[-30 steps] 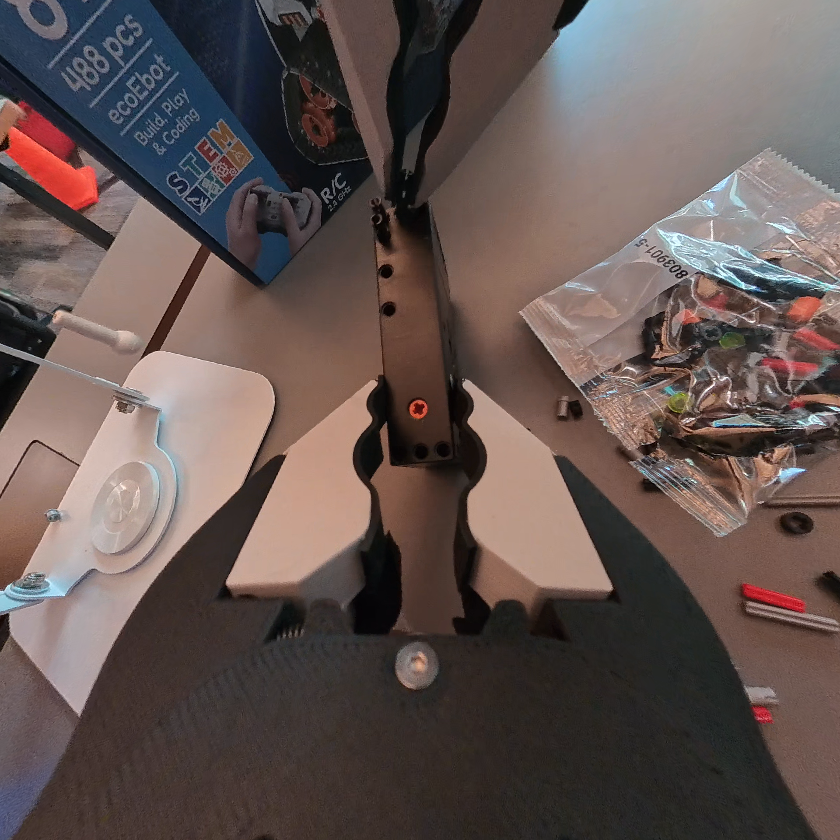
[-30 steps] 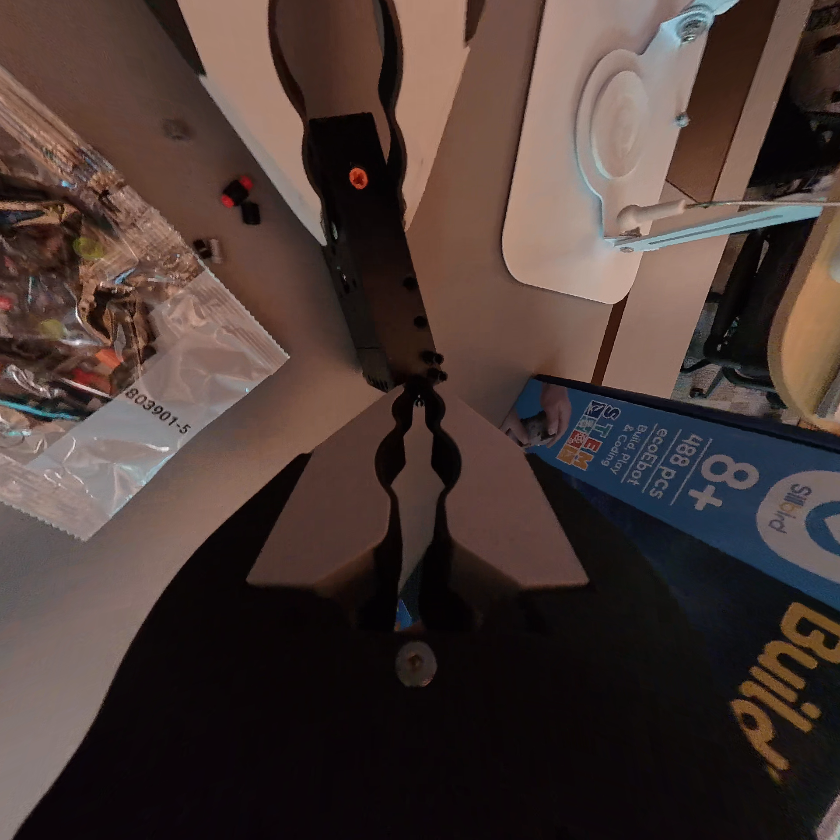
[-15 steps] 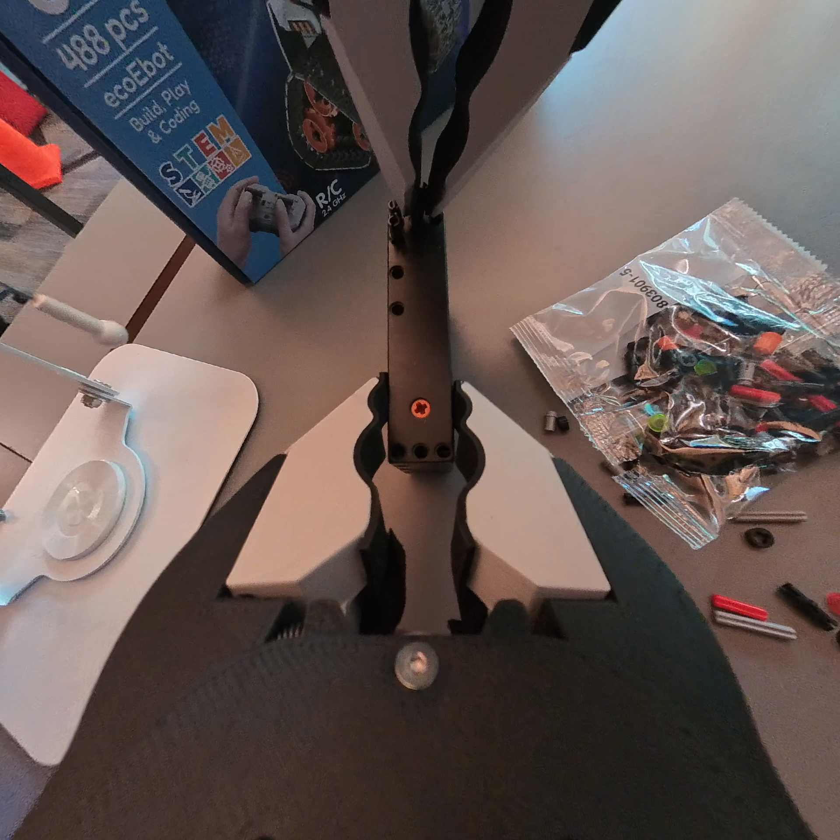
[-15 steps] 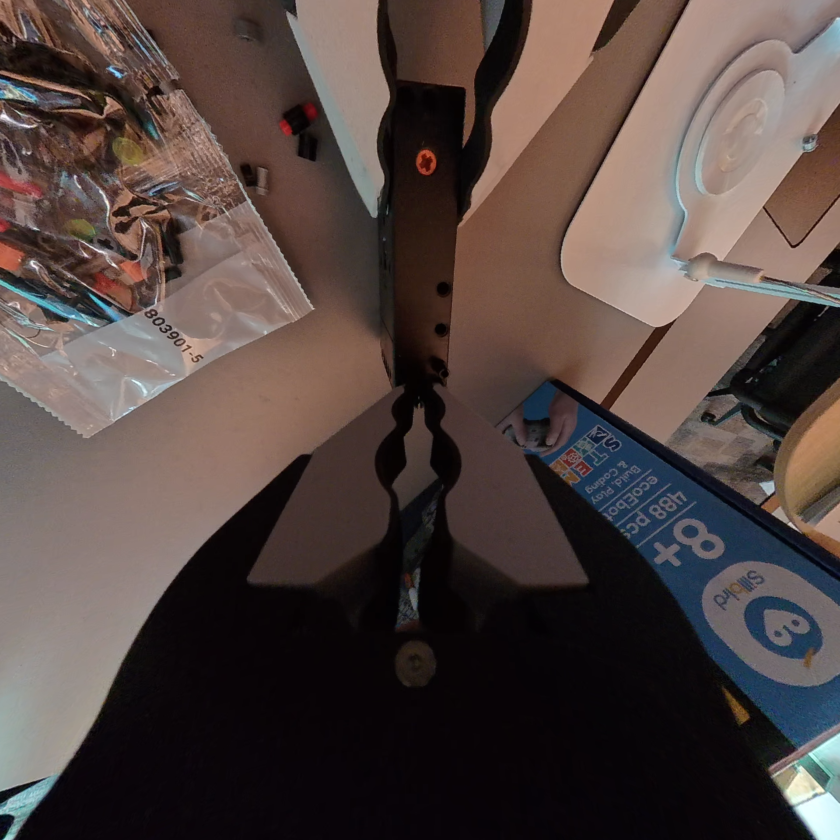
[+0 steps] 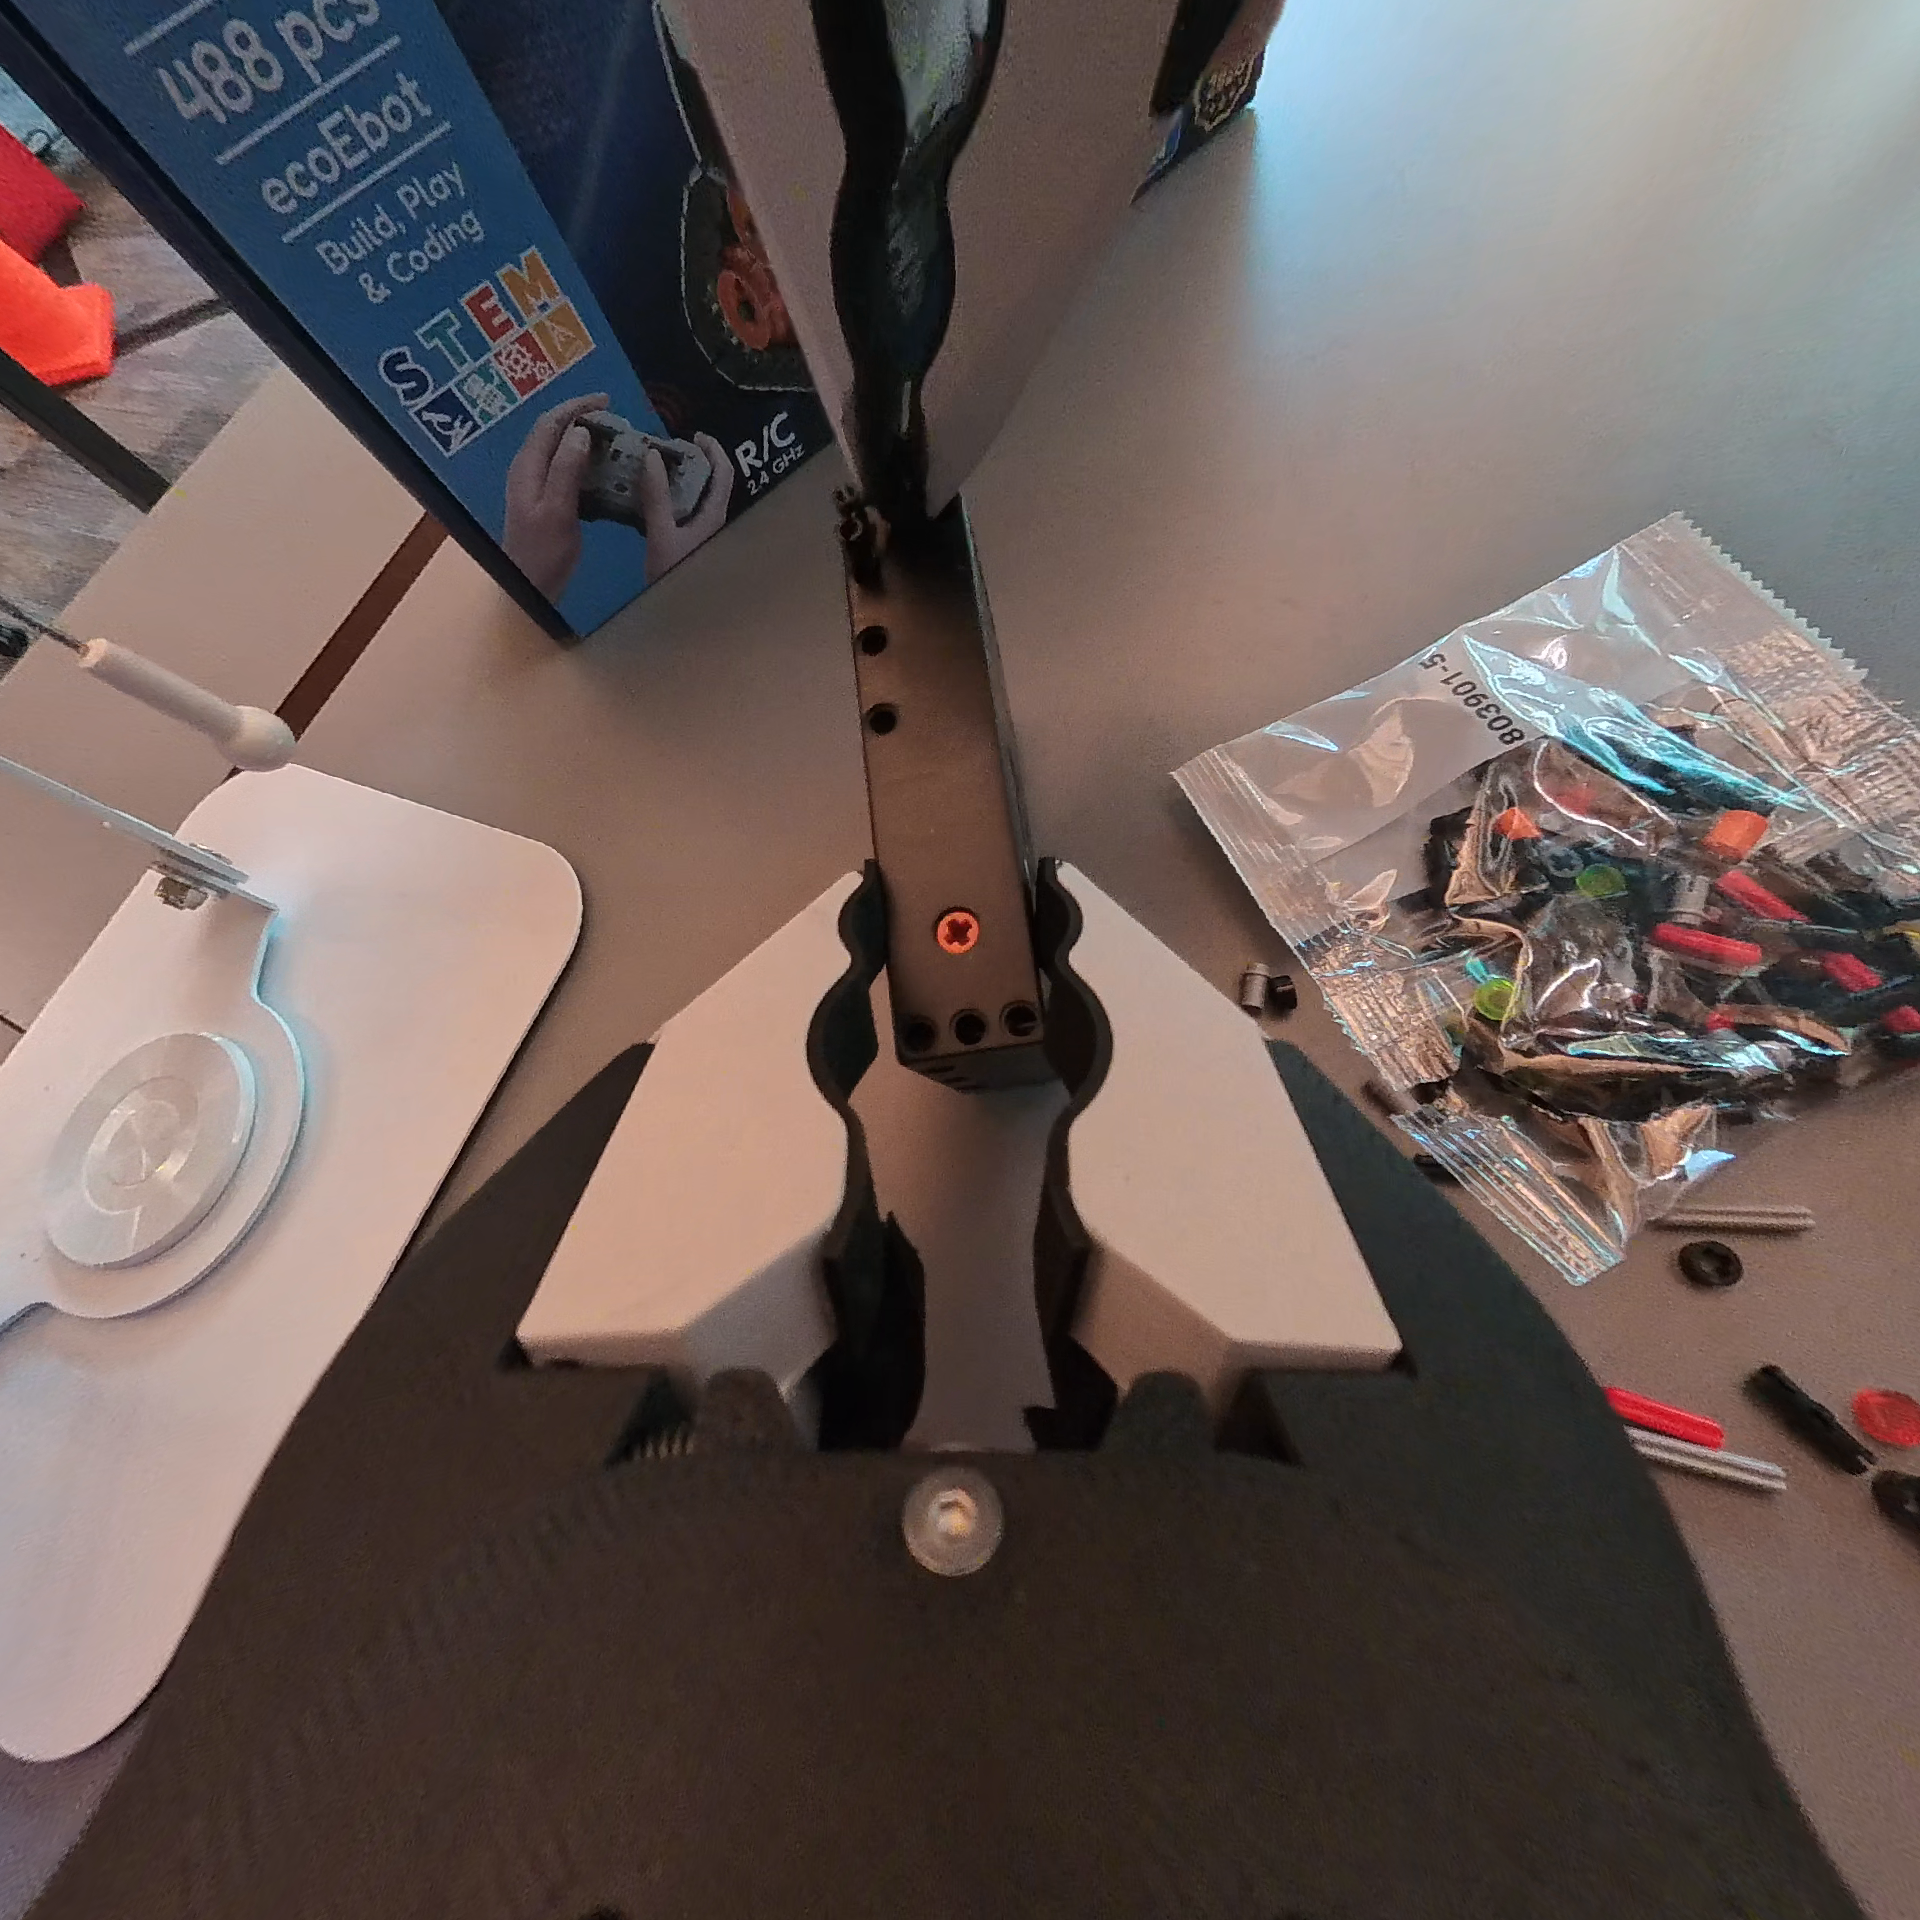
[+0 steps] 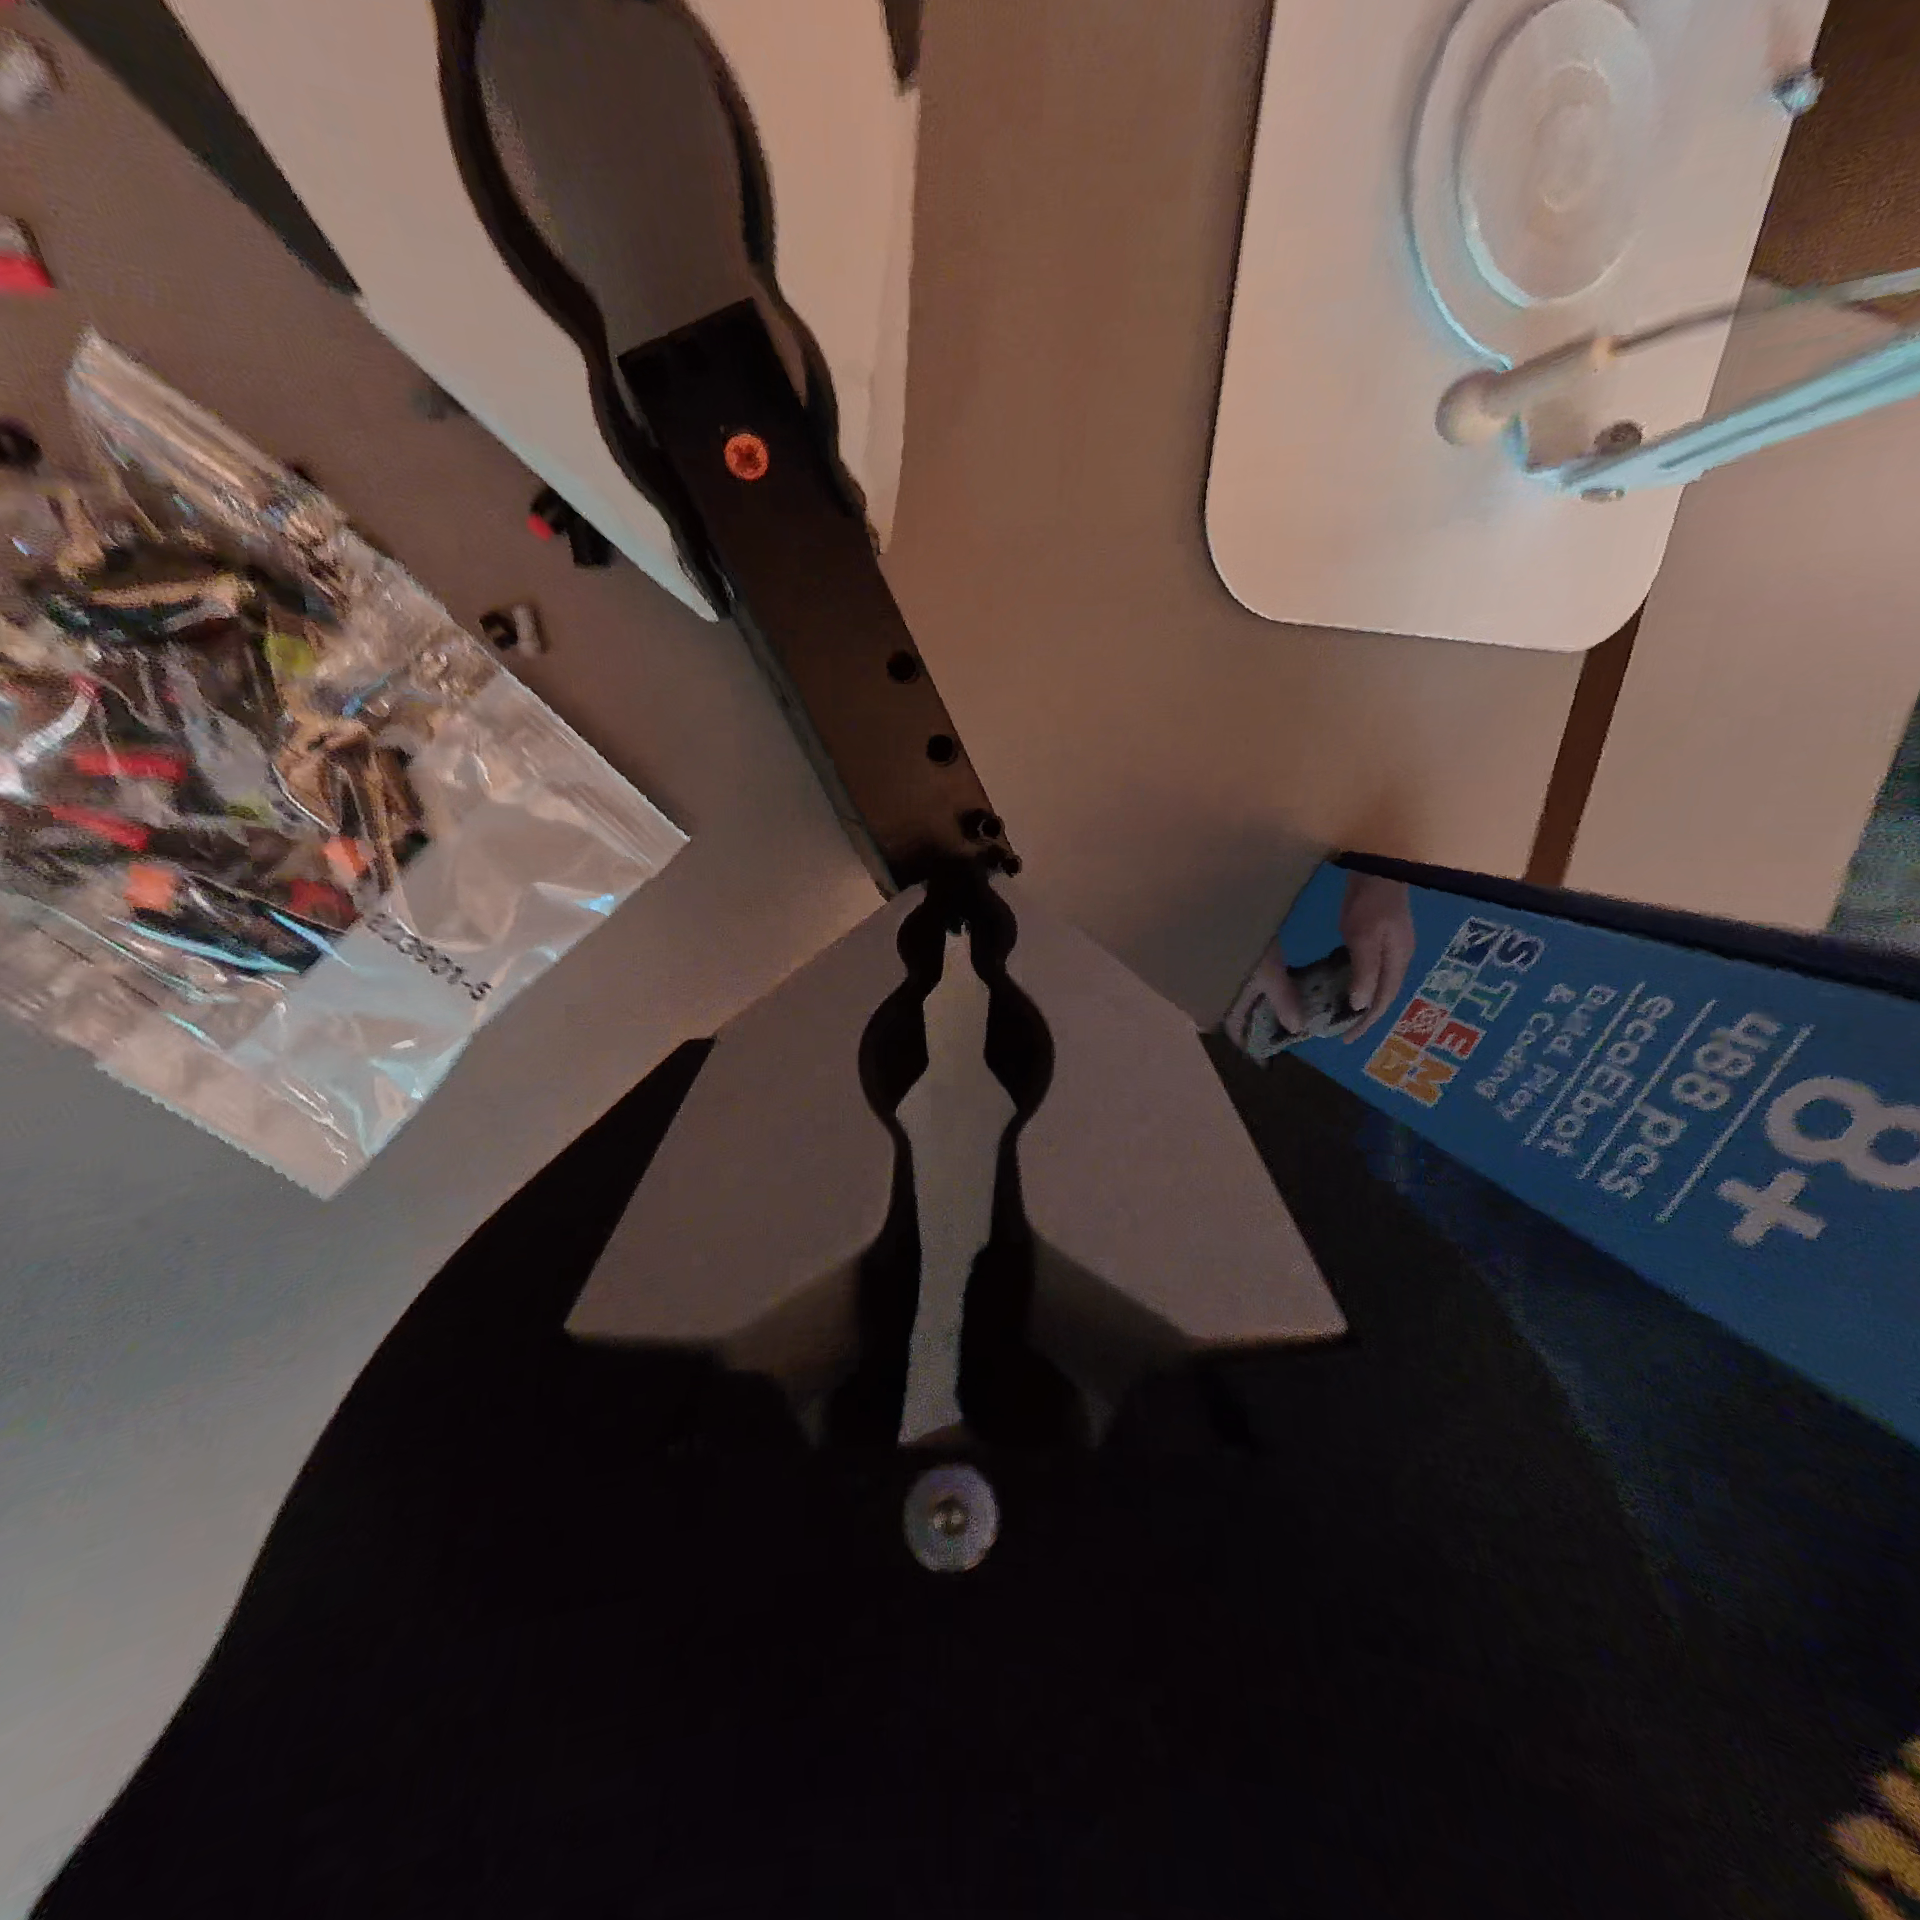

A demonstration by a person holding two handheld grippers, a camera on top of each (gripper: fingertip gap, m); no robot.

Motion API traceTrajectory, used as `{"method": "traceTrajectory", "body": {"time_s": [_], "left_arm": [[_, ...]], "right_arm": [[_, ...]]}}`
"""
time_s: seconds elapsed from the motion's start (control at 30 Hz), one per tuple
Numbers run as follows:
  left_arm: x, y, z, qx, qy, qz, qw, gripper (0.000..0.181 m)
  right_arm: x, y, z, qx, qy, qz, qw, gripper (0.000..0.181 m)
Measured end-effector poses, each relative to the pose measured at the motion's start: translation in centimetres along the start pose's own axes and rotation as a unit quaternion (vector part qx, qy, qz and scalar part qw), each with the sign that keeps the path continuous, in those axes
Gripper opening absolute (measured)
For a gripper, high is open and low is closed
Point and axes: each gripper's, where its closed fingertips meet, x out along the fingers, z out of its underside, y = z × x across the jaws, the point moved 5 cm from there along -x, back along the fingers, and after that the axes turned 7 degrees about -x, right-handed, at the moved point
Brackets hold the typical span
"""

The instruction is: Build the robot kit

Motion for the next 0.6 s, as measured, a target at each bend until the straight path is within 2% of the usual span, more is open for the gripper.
{"method": "traceTrajectory", "body": {"time_s": [0.27, 0.5, 0.6], "left_arm": [[0.2, 1.0, -0.5, 0.032, -0.013, -0.04, 0.999, 0.026], [0.3, 1.9, -0.9, 0.072, -0.024, -0.072, 0.995, 0.026], [0.2, 1.8, -0.7, 0.065, -0.034, -0.071, 0.995, 0.025]], "right_arm": [[-0.1, -0.4, 1.2, 0.119, 0.031, -0.009, 0.992, 0.002], [-0.2, -1.0, 1.3, 0.108, -0.023, 0.004, 0.994, 0.002], [-0.7, -1.0, 1.2, 0.118, -0.006, 0.017, 0.993, 0.002]]}}
